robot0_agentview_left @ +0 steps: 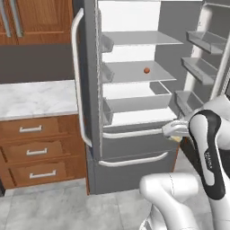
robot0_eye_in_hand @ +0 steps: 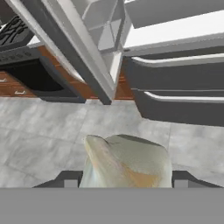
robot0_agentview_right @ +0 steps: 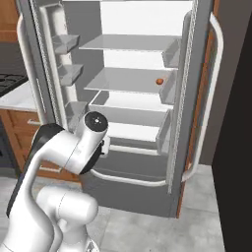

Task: Retrieve the bottle and the shaker from the cabinet and place them next to the mixing bowl on the counter. Then add garlic from the fridge to the mixing bowl.

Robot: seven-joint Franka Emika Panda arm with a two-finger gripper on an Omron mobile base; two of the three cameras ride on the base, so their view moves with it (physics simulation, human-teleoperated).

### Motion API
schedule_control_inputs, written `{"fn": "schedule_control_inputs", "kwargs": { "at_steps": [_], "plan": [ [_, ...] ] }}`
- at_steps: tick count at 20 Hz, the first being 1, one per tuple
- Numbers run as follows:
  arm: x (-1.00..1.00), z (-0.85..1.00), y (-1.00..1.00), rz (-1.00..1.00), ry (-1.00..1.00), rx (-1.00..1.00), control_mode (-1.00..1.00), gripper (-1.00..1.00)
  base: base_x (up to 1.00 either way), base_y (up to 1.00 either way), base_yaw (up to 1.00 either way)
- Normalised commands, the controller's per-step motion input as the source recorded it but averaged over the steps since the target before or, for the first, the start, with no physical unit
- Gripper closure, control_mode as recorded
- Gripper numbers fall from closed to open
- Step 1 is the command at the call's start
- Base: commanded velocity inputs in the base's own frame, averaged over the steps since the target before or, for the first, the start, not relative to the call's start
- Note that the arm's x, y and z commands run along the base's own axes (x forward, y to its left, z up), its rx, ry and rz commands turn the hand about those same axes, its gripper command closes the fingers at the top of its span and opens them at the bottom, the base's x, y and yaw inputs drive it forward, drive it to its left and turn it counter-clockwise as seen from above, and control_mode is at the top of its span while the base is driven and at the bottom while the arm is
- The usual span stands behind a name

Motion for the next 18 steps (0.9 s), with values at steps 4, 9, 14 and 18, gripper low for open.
{"fn": "schedule_control_inputs", "kwargs": {
  "at_steps": [4,9,14,18],
  "plan": [
    [0.0,0.0,0.0,0.0,0.0,0.0,1.0,1.0,-0.32,1.0,0.06],
    [0.0,0.0,0.0,0.0,0.0,0.0,1.0,1.0,-0.12,1.0,0.06],
    [0.0,0.0,0.0,0.0,0.0,0.0,1.0,1.0,-0.01,1.0,0.08],
    [0.0,0.0,0.0,0.0,0.0,0.0,1.0,1.0,0.0,1.0,0.08]
  ]
}}
